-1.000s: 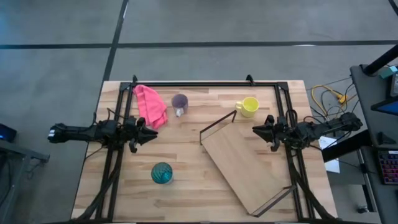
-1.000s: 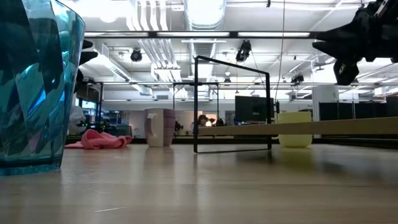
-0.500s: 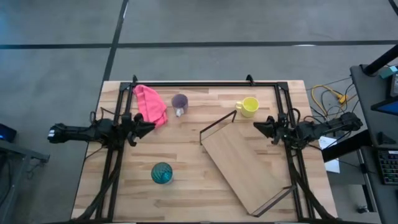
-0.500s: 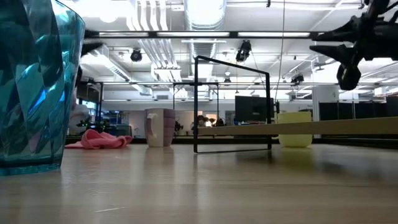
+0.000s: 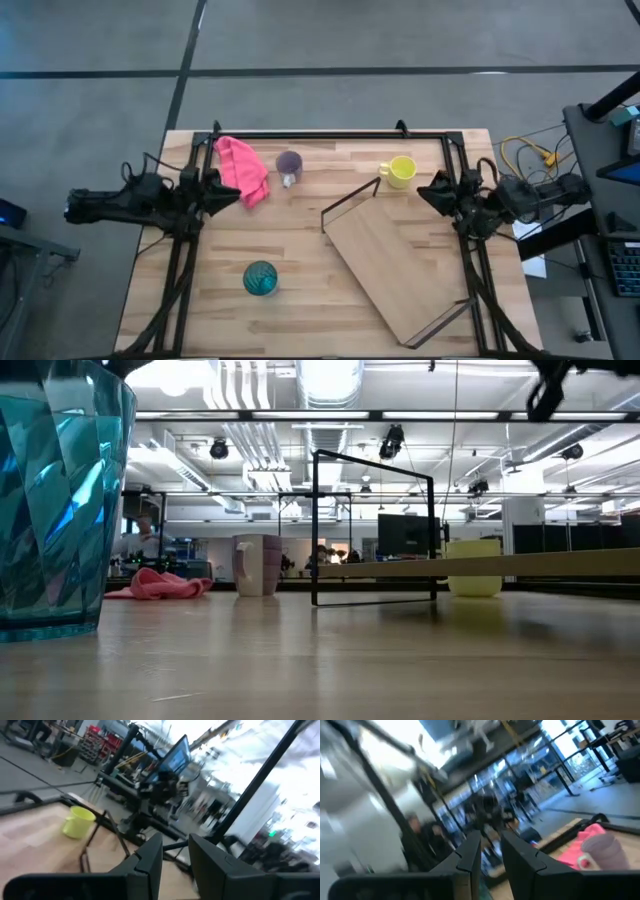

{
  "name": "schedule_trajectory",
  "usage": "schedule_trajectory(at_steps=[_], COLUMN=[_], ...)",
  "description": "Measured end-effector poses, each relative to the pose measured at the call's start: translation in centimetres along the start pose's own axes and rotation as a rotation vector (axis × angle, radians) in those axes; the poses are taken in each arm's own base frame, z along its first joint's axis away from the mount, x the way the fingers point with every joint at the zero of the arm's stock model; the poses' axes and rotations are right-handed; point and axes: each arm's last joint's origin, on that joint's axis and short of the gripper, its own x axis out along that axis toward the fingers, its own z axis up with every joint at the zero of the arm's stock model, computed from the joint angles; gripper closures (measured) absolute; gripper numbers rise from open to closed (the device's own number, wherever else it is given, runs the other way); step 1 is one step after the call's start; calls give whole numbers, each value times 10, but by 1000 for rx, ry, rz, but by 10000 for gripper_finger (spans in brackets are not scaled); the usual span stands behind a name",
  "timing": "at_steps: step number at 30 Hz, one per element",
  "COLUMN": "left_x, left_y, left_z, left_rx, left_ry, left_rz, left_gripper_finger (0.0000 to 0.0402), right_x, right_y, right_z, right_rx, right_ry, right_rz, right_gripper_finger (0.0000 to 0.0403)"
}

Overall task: Stack small to large cups/mugs on shelf
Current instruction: Put the yellow mug on the shelf

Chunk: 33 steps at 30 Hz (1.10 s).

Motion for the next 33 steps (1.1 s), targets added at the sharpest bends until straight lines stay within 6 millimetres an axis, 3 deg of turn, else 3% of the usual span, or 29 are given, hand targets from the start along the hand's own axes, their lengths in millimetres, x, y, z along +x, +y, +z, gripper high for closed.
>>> schedule_trajectory(at_steps=[4,7,12,18,23,29,33], left_x=[7,9,12,13,11,6,3], left_y=[-17,-27,-37,-40,-40,-40,-41], left_z=[28,45,65,73,74,76,77], left_rx=[101,141,161,164,165,162,160], left_ry=[104,188,210,186,167,151,140], left_rz=[54,113,183,200,217,210,205], left_gripper_finger=[320,320,320,320,320,320,320], right_x=[19,25,29,47,65,65,69], right_y=[25,36,43,56,63,58,52], right_z=[35,51,62,73,73,62,51], right_rx=[-222,-348,-293,-289,-380,-469,-506], right_ry=[212,475,857,1027,1091,1274,1288], right_rz=[-63,-163,-437,-598,-601,-707,-712], right_gripper_finger=[332,332,332,331,314,285,278])
